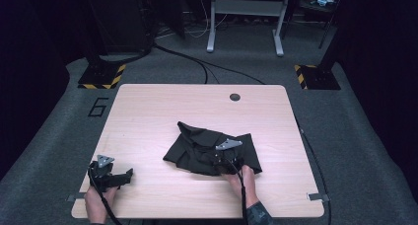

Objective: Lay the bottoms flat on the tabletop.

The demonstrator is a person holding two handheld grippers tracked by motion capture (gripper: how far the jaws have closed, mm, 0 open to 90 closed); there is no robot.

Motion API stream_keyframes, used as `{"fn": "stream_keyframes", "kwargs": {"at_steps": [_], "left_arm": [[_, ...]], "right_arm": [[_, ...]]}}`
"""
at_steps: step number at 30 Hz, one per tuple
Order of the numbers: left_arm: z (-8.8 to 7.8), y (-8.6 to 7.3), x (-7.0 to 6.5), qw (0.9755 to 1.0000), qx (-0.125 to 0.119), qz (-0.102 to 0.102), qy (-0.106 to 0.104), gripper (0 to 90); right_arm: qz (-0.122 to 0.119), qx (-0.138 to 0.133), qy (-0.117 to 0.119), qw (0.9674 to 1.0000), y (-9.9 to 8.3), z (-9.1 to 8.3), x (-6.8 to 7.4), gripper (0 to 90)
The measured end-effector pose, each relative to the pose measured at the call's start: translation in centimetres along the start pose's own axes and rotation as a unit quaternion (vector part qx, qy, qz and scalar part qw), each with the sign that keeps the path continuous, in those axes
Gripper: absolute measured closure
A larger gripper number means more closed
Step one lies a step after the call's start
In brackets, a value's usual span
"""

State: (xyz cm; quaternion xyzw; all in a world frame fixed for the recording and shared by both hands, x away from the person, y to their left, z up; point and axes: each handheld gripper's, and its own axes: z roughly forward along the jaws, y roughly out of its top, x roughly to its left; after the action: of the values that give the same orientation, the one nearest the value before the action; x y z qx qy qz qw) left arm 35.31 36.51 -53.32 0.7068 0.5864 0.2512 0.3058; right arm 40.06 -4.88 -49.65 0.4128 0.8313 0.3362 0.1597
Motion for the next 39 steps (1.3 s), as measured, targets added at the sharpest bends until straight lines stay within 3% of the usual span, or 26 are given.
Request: {"fn": "stream_keyframes", "kwargs": {"at_steps": [7,8,16,22,24,26,30,36,39], "left_arm": [[0.0,0.0,0.0,1.0,0.0,-0.002,0.001,0.3],[0.0,0.0,0.0,1.0,0.001,-0.001,0.0,0.3],[0.0,0.0,0.0,1.0,0.002,0.0,-0.002,0.3],[0.0,0.0,-0.1,1.0,0.005,0.001,0.0,0.3],[-0.2,0.4,-0.5,0.9996,0.029,0.002,-0.006,0.3],[-0.5,0.7,-1.3,0.9989,0.038,0.001,-0.028,0.0],[-1.3,1.2,-3.7,0.9958,0.021,0.003,-0.089,0.1],[-1.8,2.3,-7.7,0.9899,0.008,0.029,-0.139,0.6],[-1.7,2.9,-9.2,0.9878,-0.005,0.035,-0.151,1.1]], "right_arm": [[-0.021,-0.005,0.011,0.9997,-0.4,-0.1,2.4,48.6],[-0.014,0.0,0.012,0.9998,-0.4,-0.2,2.8,48.6],[-0.043,-0.005,0.017,0.9989,-0.2,0.2,5.2,48.6],[-0.047,-0.006,0.024,0.9986,-0.1,0.4,5.3,48.6],[-0.052,-0.004,0.022,0.9984,0.1,0.4,5.3,48.6],[-0.052,-0.004,0.023,0.9984,0.1,0.5,5.3,48.6],[-0.054,-0.008,0.021,0.9983,0.0,0.5,5.4,48.7],[-0.057,-0.003,0.014,0.9983,0.1,0.6,5.6,48.6],[-0.059,-0.003,0.011,0.9982,0.3,0.7,5.9,48.6]]}}
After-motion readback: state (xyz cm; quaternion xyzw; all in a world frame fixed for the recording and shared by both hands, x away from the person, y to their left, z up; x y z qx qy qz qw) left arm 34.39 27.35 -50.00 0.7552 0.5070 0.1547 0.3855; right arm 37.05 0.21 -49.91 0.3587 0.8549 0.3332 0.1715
